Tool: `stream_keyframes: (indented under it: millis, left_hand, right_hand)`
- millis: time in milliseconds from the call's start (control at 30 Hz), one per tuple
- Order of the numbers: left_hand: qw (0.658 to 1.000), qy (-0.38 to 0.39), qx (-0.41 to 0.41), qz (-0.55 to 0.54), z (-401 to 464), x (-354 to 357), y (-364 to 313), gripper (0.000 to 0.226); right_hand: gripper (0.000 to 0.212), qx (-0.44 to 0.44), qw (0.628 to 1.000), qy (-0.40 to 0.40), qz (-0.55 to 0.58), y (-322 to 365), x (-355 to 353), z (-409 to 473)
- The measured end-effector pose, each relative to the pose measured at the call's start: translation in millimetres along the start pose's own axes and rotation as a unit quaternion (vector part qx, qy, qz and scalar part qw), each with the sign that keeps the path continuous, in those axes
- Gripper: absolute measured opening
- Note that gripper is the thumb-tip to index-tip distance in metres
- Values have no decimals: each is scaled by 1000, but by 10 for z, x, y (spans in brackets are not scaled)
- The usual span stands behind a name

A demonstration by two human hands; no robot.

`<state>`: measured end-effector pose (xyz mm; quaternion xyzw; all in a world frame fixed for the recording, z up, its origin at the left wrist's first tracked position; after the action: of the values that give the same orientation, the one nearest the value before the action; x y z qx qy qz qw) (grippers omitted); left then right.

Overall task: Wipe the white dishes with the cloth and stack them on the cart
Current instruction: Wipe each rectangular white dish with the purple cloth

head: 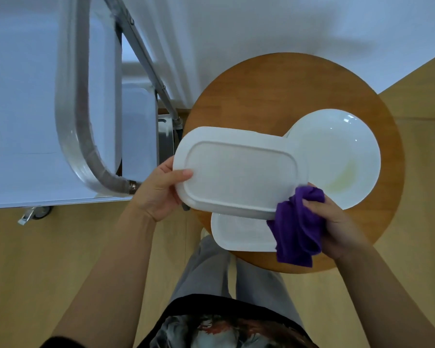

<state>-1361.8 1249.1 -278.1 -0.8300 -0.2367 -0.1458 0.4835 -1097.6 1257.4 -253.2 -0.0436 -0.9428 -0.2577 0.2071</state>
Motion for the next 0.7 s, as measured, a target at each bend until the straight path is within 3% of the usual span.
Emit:
stream_keyframes:
  millis: [100, 200, 267, 300, 367, 433, 533, 600, 700]
  left_hand:
    - [1000, -11, -23, -16, -38, 55, 91, 67]
    - [998, -15, -31, -60, -87, 105, 89, 69]
    - [998, -18, -24, -57, -120, 107, 35, 70]
    - [999, -20, -19, -47, -130, 115, 6, 69]
    - [1000, -16, -11, -15, -143, 211, -30, 61]
    - [1000, -14, -3, 23, -158, 398, -31, 57]
    - [998, -21, 6, 55, -212, 639, 3, 48]
    - [998, -19, 10, 53, -278, 708, 41, 42]
    - [997, -29, 25, 65, -394, 722, 119, 39]
  right_hand:
    - [42, -14, 995, -63, -79, 31, -31, -7]
    - [52, -60, 976, -150, -148, 127, -29, -67]
    - [63, -159, 941, -204, -218, 262, 45, -207]
    - [69, -234, 906, -219, -277, 353, 143, -307]
    - [76, -354, 821, -207, -398, 471, 437, -459]
    - [80, -382, 769, -141, -493, 390, 782, -438]
    - [81, -350, 719, -43, -600, 128, 1244, -284]
    - [77, -358, 684, -52, -633, 99, 1369, -197]
    - [59, -364, 693, -93, -616, 295, 1403, -59]
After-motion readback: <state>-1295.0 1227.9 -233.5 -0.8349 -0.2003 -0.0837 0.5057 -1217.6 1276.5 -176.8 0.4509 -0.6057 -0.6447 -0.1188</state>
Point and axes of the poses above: each hand's wrist, its own z-axis towards the middle knuckle, its own x-axis out of the palm, y = z × x, the point moved 5 cm from there along z, towards the middle knuckle, and after that the axes turned 9 degrees about x, right-handed, at the moved point
